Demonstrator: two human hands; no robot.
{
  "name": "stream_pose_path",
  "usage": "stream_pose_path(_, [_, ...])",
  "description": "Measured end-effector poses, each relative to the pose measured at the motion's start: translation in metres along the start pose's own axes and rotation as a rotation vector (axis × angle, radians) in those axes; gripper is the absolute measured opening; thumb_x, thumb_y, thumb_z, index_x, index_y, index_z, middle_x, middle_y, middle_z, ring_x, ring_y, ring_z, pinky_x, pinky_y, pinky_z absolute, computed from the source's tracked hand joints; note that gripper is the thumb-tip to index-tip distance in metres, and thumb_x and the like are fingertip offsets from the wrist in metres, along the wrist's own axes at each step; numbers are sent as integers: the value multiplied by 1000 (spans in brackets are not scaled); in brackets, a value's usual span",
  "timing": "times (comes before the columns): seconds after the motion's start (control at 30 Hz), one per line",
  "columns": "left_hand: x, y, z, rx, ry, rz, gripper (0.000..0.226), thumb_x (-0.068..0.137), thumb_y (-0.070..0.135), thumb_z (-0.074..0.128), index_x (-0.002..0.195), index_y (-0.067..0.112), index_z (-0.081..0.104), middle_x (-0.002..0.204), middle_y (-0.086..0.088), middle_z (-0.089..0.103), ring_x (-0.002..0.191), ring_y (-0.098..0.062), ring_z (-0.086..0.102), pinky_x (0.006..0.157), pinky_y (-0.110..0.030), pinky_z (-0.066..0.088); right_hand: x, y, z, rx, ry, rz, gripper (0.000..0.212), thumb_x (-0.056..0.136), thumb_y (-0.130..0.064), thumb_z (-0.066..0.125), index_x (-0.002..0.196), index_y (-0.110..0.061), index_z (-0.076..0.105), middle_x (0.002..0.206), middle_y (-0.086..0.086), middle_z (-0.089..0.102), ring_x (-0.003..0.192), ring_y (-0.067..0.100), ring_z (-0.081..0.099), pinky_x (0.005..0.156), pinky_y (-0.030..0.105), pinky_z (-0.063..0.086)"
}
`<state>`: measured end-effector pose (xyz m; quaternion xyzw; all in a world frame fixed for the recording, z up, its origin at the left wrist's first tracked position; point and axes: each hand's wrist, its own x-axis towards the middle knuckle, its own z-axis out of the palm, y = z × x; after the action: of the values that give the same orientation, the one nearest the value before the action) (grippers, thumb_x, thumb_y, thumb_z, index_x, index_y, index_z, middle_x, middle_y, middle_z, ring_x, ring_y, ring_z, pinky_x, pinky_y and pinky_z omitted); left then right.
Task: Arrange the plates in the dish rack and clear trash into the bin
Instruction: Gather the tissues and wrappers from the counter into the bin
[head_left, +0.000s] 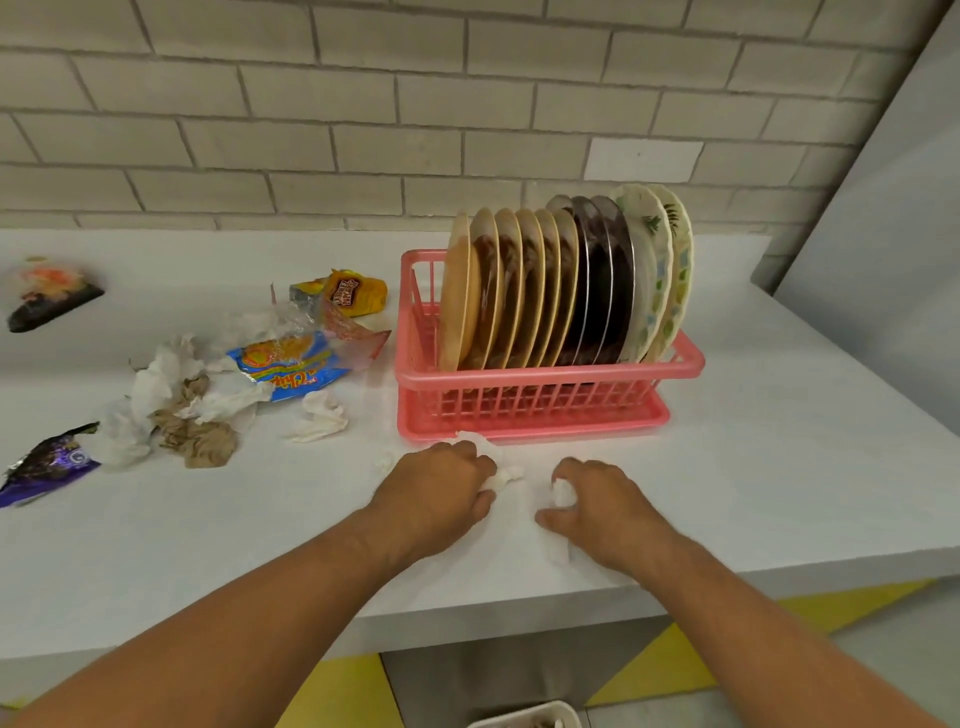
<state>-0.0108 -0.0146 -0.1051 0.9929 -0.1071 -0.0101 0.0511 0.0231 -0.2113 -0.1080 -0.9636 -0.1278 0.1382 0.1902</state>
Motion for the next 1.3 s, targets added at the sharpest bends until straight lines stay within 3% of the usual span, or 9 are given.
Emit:
stream_pose_path(0.27, [14, 15, 21, 226, 27, -18, 33, 95, 21, 50, 128, 19, 53, 121, -7, 55, 104, -26, 53, 87, -37, 45, -2, 17, -8, 32, 24, -39, 6, 97, -15, 44, 95, -21, 43, 96, -1, 55, 83, 14, 54, 66, 25, 42])
stream_pose_path(0.43, [5, 15, 24, 128, 33, 54, 33, 98, 25, 49, 130, 20, 51, 128, -4, 49, 109, -23, 49, 89, -35, 45, 0, 25, -11, 242, 30, -56, 40, 89, 6, 39, 102, -28, 53, 98, -3, 61, 85, 16, 59, 71, 26, 52])
stream_pose_path(0.57, [-5, 18, 5, -129, 29, -49, 33, 102, 27, 37, 134, 22, 43, 134, -2, 52, 116, -20, 51, 97, -31, 43, 2, 19, -12, 338, 83, -45, 10, 98, -21, 53, 102, -30, 56, 99, -3, 61, 82, 15, 58, 65, 22, 42])
stream_pose_path(0.63, [-10, 11, -5, -198, 90, -72, 39, 100, 18, 39, 138, 25, 39, 139, 1, 47, 120, -19, 49, 99, -30, 41, 3, 13, -15, 348, 83, -43, 22, 90, -47, 61, 101, -29, 57, 93, -10, 59, 85, 12, 58, 63, 20, 40])
stream_pose_path(0.73, [-19, -10, -18, -289, 131, -112, 43, 98, 15, 38, 139, 29, 43, 137, 3, 42, 121, -19, 47, 102, -30, 39, 8, 5, -11, 331, 66, -67, 17, 87, -36, 69, 83, -24, 59, 84, -11, 60, 76, 8, 57, 57, 16, 37])
stream_pose_path(0.83, [-29, -32, -24, -348, 148, -249, 29, 98, 22, 41, 123, 24, 55, 113, -1, 47, 105, -19, 52, 90, -29, 42, 14, -3, -5, 296, 57, -93, 8, 92, -19, 62, 91, -23, 55, 88, -4, 61, 77, 15, 61, 60, 17, 44])
stream_pose_path(1.0, [-41, -54, -24, -257, 246, -463, 26, 93, 45, 51, 93, 19, 57, 91, 0, 53, 83, -18, 50, 68, -29, 34, 20, -28, 0, 249, 107, -161, 13, 99, -33, 52, 87, -31, 45, 84, -10, 55, 76, 10, 54, 57, 22, 41])
stream_pose_path(1.17, [-47, -67, -14, -247, 232, -443, 26, 97, 20, 43, 113, 16, 64, 111, -2, 66, 104, -23, 59, 84, -30, 43, 31, -60, 9, 54, 159, -116, 48, 84, -65, 56, 112, -27, 51, 104, -6, 59, 94, 20, 60, 71, 29, 42])
stream_pose_path(1.3, [-51, -75, -10, -251, 208, -403, 32, 97, 17, 43, 123, 22, 62, 122, 2, 64, 113, -17, 57, 94, -27, 42, 37, -64, 29, -29, 125, -63, 35, 94, -48, 51, 119, -25, 56, 116, 0, 63, 103, 26, 60, 79, 33, 45])
